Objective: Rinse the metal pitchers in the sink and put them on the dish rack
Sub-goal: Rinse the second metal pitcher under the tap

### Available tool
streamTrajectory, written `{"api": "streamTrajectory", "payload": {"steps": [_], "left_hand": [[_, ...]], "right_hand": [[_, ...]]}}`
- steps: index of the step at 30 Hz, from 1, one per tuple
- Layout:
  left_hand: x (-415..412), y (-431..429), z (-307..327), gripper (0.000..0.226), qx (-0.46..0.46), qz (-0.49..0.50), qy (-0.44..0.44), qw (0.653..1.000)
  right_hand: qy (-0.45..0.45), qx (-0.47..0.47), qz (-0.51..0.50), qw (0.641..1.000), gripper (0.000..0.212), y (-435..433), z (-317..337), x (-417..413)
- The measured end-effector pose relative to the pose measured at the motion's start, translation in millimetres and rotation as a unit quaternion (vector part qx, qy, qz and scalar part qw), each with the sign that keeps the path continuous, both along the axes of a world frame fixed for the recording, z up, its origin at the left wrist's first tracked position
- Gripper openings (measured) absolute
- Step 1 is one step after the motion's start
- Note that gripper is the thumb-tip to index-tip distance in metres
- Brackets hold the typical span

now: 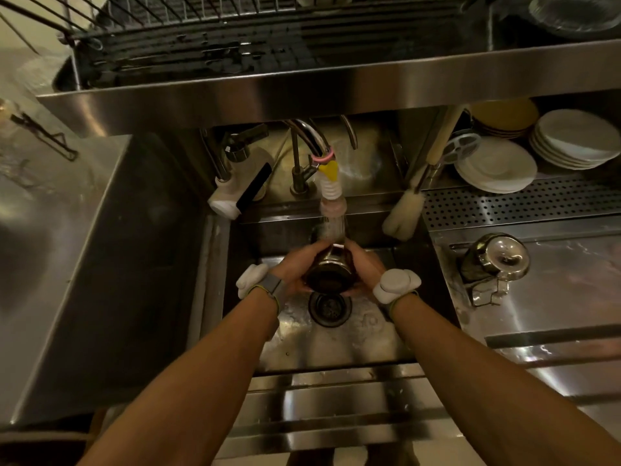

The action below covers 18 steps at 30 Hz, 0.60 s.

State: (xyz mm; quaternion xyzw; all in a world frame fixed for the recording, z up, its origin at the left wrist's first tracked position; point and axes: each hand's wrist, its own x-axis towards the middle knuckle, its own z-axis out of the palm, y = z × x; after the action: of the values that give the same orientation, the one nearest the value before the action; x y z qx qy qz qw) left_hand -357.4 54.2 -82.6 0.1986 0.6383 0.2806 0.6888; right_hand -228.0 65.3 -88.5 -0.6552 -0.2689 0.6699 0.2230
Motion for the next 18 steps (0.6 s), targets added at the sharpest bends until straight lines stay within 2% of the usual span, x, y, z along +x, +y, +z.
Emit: {"api": "streamTrajectory", "payload": {"steps": [1, 5, 7, 9, 11, 14, 18], "left_hand": [[1.2, -0.2, 3.1, 0.054, 0.018, -0.005, -0.009, 1.0], [7.1, 2.5, 11.0, 0.049, 0.04, 0.002, 0.005, 0.999], [9.6, 2.6, 19.1, 0.04, 0.018, -0.002, -0.008, 1.0], [11.6, 2.1, 20.7, 0.04, 0.016, -0.012, 0.009, 1.0], [12.9, 3.4, 12.5, 0.066, 0.053, -0.018, 0.107, 0.993], [18.0, 2.9, 4.8, 0.103, 0.066, -0.036, 0.301, 0.951], [25.3, -3.6, 2.7, 0.12, 0.08, -0.055, 0.33, 0.939]], "right_hand": [[0.008, -0.009, -0.013, 1.0, 0.041, -1.6, 1.8, 0.0], [0.064, -0.023, -0.064, 0.996, 0.037, -3.5, 3.6, 6.2], [0.087, 0.021, -0.049, 0.995, 0.042, -3.8, -1.1, 9.0], [0.065, 0.057, -0.031, 0.996, 0.045, -3.7, -2.1, 10.5], [0.051, 0.046, -0.056, 0.996, 0.043, -3.5, -2.0, 13.1], [0.038, 0.043, -0.065, 0.996, 0.052, 3.0, -1.8, 18.7], [-0.012, 0.105, -0.028, 0.994, 0.042, 10.7, 2.8, 12.0]]}}
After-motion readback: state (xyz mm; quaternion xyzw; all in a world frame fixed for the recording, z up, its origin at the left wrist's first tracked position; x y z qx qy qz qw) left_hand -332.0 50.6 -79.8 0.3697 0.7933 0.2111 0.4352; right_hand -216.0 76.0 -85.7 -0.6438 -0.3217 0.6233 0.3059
